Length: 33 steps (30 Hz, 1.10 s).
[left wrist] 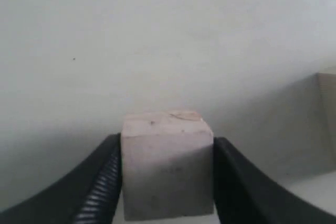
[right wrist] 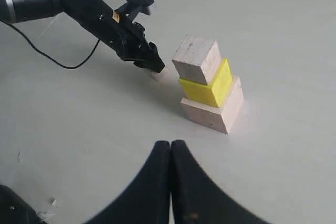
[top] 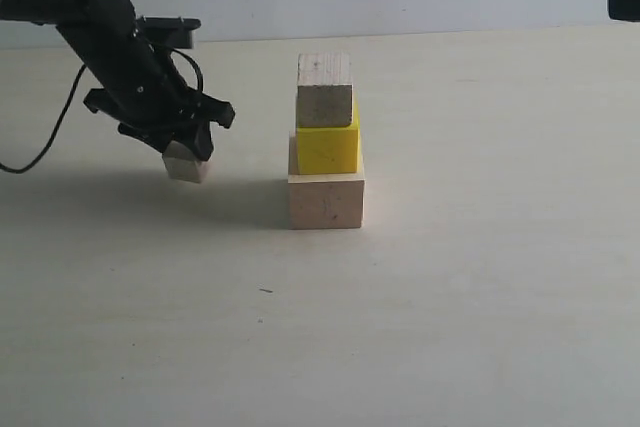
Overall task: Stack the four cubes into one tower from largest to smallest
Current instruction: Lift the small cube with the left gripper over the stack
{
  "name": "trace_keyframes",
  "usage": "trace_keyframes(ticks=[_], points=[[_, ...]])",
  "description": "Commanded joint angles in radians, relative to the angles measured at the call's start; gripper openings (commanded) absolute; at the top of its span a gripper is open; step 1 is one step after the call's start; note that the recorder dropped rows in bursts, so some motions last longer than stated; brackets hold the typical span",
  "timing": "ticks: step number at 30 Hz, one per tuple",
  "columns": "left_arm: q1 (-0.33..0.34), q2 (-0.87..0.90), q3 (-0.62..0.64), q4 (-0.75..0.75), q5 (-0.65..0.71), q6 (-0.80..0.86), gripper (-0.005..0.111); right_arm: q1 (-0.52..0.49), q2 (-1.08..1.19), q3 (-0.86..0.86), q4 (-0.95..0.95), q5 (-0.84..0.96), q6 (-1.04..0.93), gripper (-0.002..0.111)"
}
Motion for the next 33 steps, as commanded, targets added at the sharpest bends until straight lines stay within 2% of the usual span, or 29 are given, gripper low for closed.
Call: trace_keyframes(ticks=[1, 6, 7, 10, 13, 18, 22, 26, 33], points=[[0.019, -0.110, -0.042, -0.004, 0.101, 0.065, 0.000, -0.001, -0.003, 0.005, -0.008, -0.004, -0.008, 0.000], [0.054, -0.175, -0.217, -0.060, 0.344, 0.247, 0.000, -0.001, -0.003, 0.005, -0.012, -0.006, -0.008, 0.000], [0.062, -0.178, -0.310, -0.117, 0.407, 0.305, 0.000, -0.001, -0.003, 0.005, -0.015, -0.006, -0.010, 0.000], [0.062, -0.176, -0.416, -0.143, 0.407, 0.313, 0.000, -0.001, -0.003, 0.005, -0.017, -0.006, -0.026, 0.000], [0.036, -0.176, -0.487, -0.151, 0.407, 0.184, 0.000, -0.001, -0.001, 0.005, -0.017, -0.006, -0.044, 0.000], [-0.046, -0.176, -0.489, -0.147, 0.407, 0.063, 0.000, -0.001, -0.001, 0.005, -0.017, 0.005, -0.043, 0.000], [-0.104, -0.178, -0.489, -0.135, 0.407, -0.205, 0.000, -0.001, -0.001, 0.005, 0.003, 0.016, -0.043, 0.000], [-0.153, -0.178, -0.490, -0.078, 0.407, -0.327, 0.000, -0.001, -0.001, 0.005, 0.002, 0.012, -0.035, 0.000], [-0.225, -0.178, -0.490, -0.014, 0.407, -0.410, 0.000, -0.001, -0.001, 0.005, -0.001, 0.011, -0.026, 0.000]])
